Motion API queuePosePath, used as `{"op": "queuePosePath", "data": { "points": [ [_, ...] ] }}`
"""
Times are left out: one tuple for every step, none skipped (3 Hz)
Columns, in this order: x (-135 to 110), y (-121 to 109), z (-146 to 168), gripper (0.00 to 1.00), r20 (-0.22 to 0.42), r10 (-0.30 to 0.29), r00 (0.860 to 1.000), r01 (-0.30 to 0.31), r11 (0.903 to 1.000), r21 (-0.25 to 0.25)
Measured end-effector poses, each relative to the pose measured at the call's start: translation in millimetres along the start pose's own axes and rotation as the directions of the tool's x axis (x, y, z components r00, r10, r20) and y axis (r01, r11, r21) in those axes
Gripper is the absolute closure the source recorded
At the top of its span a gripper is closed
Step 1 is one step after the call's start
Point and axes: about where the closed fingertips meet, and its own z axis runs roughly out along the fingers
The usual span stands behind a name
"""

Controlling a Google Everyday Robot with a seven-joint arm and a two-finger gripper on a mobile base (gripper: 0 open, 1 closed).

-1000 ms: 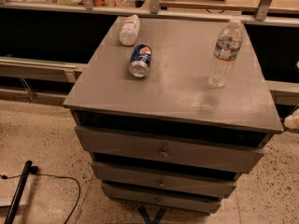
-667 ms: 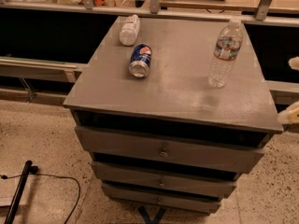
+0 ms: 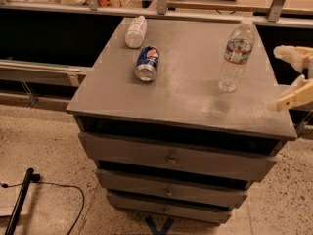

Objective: Knock water bottle over

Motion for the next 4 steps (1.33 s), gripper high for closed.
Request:
{"op": "queuePosePath", "data": {
  "points": [
    [-15, -17, 25, 0.0, 0.073, -0.025, 0.997, 0.023, 0.9993, 0.03],
    [-25, -37, 55, 0.0, 0.143, -0.019, 0.989, 0.012, 0.9984, 0.056],
    [-27, -51, 80, 0.0, 0.181, -0.005, 0.984, -0.005, 0.9986, 0.053],
    [-25, -64, 96, 0.14, 0.203, 0.009, 0.979, -0.021, 0.9981, 0.058]
  ]
}}
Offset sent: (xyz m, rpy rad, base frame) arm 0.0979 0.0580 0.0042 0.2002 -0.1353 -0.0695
